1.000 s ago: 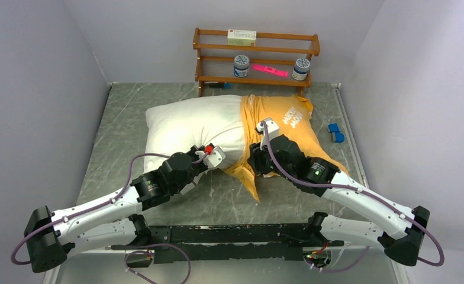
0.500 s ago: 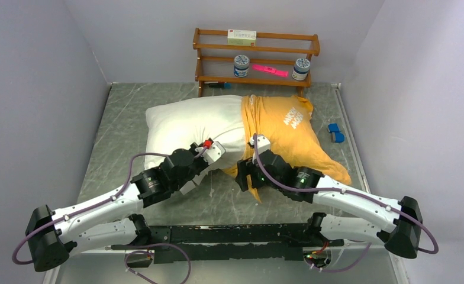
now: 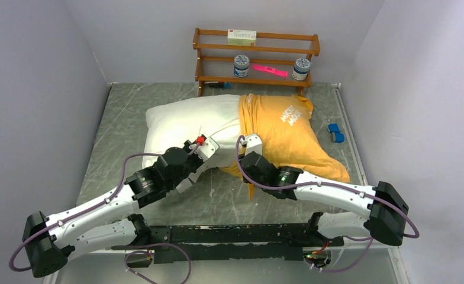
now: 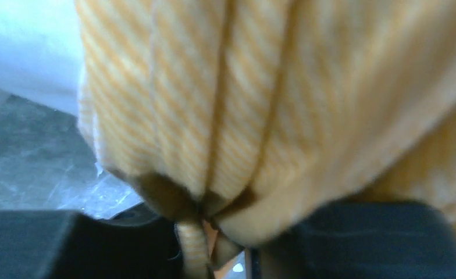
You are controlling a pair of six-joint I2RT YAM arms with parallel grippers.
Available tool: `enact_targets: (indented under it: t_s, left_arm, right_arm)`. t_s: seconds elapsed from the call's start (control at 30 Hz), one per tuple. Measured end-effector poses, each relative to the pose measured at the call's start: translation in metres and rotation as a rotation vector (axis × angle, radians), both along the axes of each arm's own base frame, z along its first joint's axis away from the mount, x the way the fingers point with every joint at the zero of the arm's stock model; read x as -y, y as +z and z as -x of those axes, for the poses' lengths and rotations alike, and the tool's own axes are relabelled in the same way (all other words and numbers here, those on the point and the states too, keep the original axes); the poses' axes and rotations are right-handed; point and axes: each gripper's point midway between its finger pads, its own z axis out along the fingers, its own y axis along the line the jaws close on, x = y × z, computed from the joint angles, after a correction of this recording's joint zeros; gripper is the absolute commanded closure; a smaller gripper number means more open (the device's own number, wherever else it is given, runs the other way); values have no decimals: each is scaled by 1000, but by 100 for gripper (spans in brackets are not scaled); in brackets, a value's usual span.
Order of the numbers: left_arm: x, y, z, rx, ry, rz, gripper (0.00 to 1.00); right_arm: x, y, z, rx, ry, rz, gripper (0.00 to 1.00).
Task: Remove the pillowcase from the pillow
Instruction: Remove the pillow from the pillowcase.
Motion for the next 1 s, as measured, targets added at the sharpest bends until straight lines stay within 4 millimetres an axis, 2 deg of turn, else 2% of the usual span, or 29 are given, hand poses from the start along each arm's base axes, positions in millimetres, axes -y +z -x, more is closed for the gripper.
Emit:
enact_targets:
  t_s: [0.13, 0.3, 0.57, 0.67, 0.87, 1.0]
  left_arm:
    - [-11, 9, -7, 5, 45, 25, 95]
    - [-23, 30, -17, 23, 108, 42, 95]
    - [-42, 72, -29, 75, 218, 49, 95]
    - [-48, 83, -33, 96, 250, 47, 95]
    - [-52, 80, -33, 86, 268, 43, 95]
    - [-57, 62, -30, 57, 283, 47, 95]
  right_arm:
    - [8, 12, -10, 58, -17, 45, 100]
    - [18, 40, -24, 121, -41, 67, 100]
    - [54, 92, -48, 219, -126, 70, 100]
    - [66, 105, -52, 242, -146, 68, 100]
    - [71, 104, -47, 220, -111, 78, 100]
    - [64, 91, -38, 165, -52, 46, 100]
